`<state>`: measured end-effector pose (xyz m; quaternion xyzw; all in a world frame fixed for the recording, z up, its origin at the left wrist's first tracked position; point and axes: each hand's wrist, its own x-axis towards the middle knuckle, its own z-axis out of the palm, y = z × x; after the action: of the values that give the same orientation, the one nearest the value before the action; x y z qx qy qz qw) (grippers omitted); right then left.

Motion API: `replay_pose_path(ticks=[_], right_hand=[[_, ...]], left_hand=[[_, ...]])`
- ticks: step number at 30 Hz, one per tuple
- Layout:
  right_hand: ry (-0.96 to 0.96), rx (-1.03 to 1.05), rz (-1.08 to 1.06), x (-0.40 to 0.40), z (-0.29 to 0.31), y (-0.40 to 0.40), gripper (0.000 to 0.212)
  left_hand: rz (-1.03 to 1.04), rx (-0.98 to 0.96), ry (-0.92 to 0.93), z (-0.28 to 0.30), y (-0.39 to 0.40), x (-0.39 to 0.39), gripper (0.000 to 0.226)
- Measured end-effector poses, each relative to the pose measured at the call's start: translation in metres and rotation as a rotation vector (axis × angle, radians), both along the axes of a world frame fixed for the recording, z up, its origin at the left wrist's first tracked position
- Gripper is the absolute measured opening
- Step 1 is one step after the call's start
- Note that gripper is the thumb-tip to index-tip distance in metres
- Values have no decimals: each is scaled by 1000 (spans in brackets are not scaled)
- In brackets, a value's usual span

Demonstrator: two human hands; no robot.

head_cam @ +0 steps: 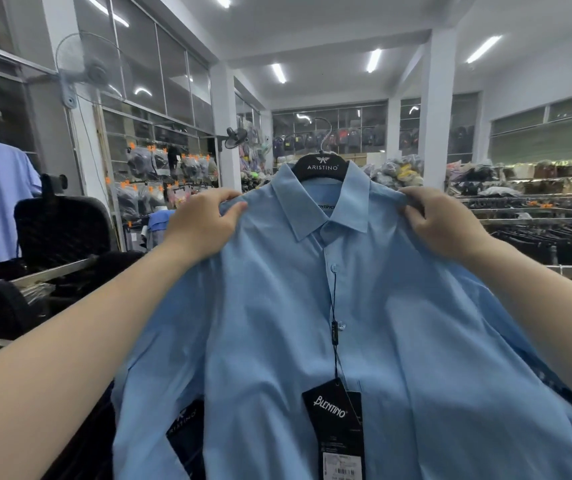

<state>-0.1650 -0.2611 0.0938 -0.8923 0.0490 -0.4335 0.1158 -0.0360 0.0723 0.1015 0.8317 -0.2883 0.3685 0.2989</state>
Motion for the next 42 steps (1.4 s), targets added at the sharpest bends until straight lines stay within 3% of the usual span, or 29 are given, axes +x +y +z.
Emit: replay_pose_path(ticks=[21, 42], right_hand=[[-151, -19, 639, 14, 43, 107, 36], [-264, 122, 1277, -67, 73, 341, 34]], left_hand=[[634, -122, -217, 31, 118, -179, 33], [1334, 70, -470, 75, 227, -459, 29]])
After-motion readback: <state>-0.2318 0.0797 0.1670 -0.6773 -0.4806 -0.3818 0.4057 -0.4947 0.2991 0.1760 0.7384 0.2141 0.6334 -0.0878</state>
